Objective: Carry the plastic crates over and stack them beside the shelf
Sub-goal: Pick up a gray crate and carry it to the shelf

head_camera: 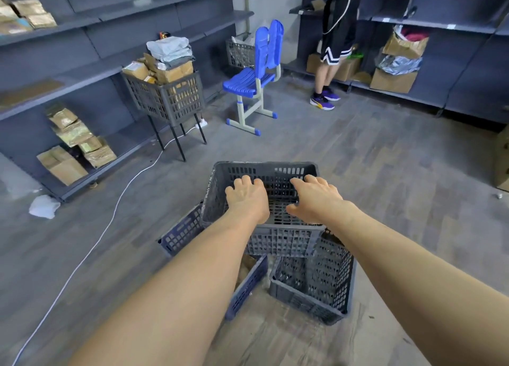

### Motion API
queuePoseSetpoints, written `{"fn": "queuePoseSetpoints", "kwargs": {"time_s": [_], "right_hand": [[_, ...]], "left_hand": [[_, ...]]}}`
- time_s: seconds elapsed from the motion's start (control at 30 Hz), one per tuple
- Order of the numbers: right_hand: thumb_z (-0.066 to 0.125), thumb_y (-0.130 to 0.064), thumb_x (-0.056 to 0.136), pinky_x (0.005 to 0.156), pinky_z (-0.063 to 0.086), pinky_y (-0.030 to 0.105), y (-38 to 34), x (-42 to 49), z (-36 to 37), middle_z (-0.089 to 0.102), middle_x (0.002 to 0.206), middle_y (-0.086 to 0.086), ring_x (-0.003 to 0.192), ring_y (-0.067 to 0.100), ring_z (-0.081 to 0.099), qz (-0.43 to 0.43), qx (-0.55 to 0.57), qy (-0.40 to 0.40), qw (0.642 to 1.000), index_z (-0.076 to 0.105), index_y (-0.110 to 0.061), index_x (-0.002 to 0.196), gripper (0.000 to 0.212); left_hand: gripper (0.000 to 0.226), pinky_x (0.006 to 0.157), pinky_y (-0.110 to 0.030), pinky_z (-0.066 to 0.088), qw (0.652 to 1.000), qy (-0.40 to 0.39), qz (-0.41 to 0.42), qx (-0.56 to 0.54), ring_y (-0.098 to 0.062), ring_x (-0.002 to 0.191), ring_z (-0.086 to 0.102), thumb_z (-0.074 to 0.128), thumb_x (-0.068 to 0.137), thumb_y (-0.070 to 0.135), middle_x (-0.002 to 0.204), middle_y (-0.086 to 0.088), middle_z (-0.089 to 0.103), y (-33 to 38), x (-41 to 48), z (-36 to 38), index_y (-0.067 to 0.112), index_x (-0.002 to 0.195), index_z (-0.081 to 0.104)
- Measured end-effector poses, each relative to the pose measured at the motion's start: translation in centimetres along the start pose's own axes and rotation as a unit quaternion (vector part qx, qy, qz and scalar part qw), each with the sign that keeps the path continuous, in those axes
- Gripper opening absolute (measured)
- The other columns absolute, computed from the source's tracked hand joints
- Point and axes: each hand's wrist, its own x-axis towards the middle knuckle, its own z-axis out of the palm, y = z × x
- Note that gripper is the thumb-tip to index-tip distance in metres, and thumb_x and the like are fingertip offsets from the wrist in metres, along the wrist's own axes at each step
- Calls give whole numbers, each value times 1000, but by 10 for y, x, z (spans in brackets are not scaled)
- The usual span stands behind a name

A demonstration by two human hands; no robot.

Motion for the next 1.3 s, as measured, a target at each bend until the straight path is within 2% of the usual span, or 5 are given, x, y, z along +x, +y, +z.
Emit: {"fn": "queuePoseSetpoints", "kwargs": {"time_s": [0.3, 0.57, 0.67, 0.83, 1.3], "right_hand": [[57, -43, 90, 108, 33, 45, 75, 53, -23, 40, 142, 9, 134, 32, 34, -84, -29, -23, 996, 34, -19, 144, 63], [56, -41, 91, 107, 35, 46, 113, 94, -19, 36, 144, 11, 135, 34, 33, -98, -18, -53, 994, 32, -18, 144, 63], [56, -37, 92, 107, 35, 47, 118, 111, -12, 31, 148, 12, 136, 35, 32, -87, -7, -68, 994, 30, -16, 146, 63], [57, -33, 93, 103, 39, 46, 111, 146, 10, 37, 140, 14, 130, 36, 37, -53, 11, -88, 995, 35, -12, 141, 56], [54, -26, 95, 99, 41, 45, 45, 259, 77, 33, 142, 17, 129, 39, 38, 65, 65, -112, 990, 33, -11, 140, 52]], "left_hand": [[65, 104, -44, 32, 995, -23, -87, -42, -33, 132, 32, 61, 88, 30, 141, -13, 34, 72, 34, -7, 12, 143, 32], [68, 105, -45, 30, 989, -28, -136, -60, -33, 132, 32, 63, 87, 36, 141, -13, 35, 93, 69, -3, 12, 143, 32], [68, 106, -47, 29, 985, -38, -154, -63, -33, 132, 32, 64, 87, 34, 141, -13, 34, 87, 88, 5, 14, 143, 32], [66, 105, -46, 30, 984, -53, -160, -59, -33, 132, 32, 64, 87, 32, 141, -13, 34, 66, 122, 26, 14, 142, 33], [68, 105, -47, 33, 974, -88, -186, -95, -34, 134, 31, 66, 87, 29, 144, -13, 30, -39, 237, 81, 16, 143, 31]]}}
